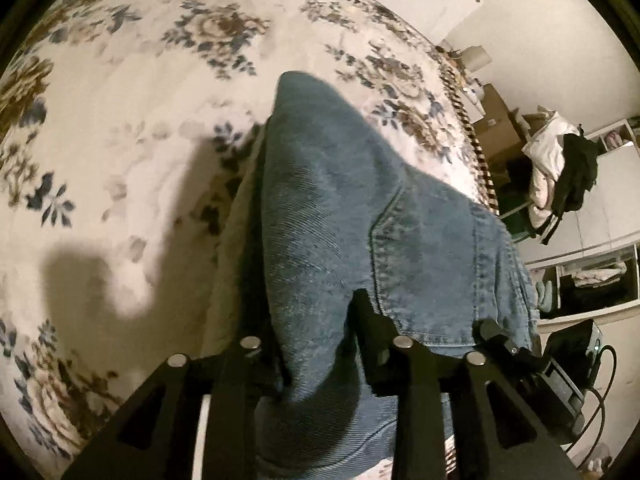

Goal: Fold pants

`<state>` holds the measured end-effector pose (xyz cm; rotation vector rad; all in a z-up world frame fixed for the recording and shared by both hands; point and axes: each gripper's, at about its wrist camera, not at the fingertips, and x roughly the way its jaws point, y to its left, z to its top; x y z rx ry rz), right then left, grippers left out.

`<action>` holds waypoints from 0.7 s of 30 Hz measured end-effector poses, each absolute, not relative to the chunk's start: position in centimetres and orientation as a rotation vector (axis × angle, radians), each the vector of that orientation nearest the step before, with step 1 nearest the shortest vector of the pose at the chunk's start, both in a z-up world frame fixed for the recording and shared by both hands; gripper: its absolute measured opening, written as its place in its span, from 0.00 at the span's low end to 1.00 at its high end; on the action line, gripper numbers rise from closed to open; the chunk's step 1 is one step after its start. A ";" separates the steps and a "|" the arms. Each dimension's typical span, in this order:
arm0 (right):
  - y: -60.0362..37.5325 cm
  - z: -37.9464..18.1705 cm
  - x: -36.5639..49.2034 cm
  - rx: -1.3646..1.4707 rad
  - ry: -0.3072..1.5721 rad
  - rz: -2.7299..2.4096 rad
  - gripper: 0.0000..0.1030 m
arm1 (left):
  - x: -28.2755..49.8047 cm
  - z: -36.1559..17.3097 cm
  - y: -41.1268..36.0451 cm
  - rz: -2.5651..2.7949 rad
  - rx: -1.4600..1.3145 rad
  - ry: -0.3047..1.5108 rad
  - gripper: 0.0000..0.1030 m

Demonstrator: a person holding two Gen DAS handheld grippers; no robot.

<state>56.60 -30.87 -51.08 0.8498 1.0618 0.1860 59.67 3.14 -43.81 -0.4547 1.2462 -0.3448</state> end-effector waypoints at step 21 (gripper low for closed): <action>-29.7 -35.4 47.7 0.167 1.042 -0.205 1.00 | 50.8 -31.2 -2.4 -0.101 -0.019 1.099 0.95</action>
